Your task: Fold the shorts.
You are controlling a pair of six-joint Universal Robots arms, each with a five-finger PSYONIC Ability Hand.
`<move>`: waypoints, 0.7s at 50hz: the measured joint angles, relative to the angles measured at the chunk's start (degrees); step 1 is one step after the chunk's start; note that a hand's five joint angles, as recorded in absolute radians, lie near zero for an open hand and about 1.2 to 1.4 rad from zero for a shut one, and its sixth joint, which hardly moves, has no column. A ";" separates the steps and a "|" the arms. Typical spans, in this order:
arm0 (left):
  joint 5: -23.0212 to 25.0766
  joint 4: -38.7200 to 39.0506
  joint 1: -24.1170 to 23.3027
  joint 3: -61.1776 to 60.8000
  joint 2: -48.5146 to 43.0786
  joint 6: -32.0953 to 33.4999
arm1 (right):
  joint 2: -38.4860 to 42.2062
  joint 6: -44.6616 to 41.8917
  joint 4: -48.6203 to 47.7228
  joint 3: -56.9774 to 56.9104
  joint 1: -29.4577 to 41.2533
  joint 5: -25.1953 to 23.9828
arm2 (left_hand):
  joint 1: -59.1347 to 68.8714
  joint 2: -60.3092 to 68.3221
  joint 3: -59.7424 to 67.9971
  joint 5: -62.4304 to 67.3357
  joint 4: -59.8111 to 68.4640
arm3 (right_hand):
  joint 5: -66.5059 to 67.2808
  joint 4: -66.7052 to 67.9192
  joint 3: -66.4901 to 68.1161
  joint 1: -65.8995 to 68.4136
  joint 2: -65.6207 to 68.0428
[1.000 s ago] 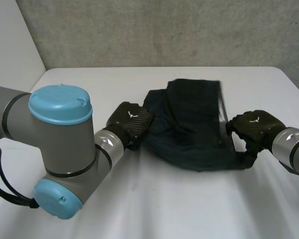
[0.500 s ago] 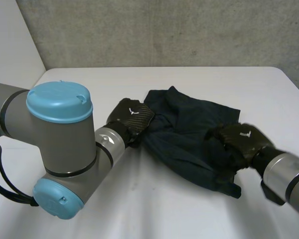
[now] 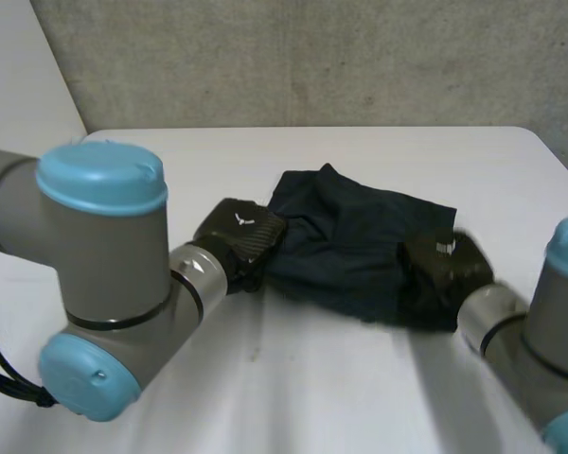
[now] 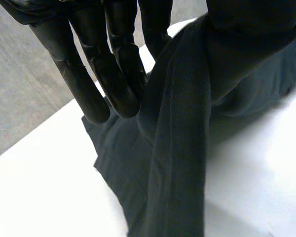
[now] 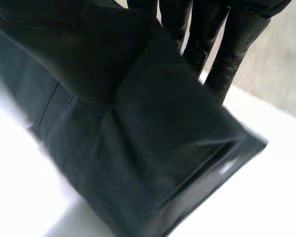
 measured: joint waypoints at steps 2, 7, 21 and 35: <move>0.00 -2.23 0.06 1.16 1.79 0.67 | -3.15 -4.85 1.94 -2.77 -0.03 -0.94 | 0.00 0.00 0.00 0.00 0.00 | 0.08 0.00 0.00 0.00 0.00; 0.05 -8.99 0.13 4.95 7.38 4.25 | -10.28 -18.62 11.68 -11.27 -0.39 -2.44 | 0.00 0.00 0.00 0.00 0.00 | 0.50 0.00 0.00 0.00 0.00; -0.13 -17.52 0.36 8.59 6.97 13.38 | -3.08 -30.60 40.11 -27.81 -0.29 -3.32 | 0.00 0.00 0.00 0.00 0.01 | 0.52 0.02 0.00 0.00 0.00; -4.36 -15.24 5.39 25.28 -20.95 22.82 | 18.61 -30.29 30.87 -37.82 1.07 -1.92 | 0.00 0.00 0.01 0.00 0.02 | 0.65 0.02 0.00 0.00 0.00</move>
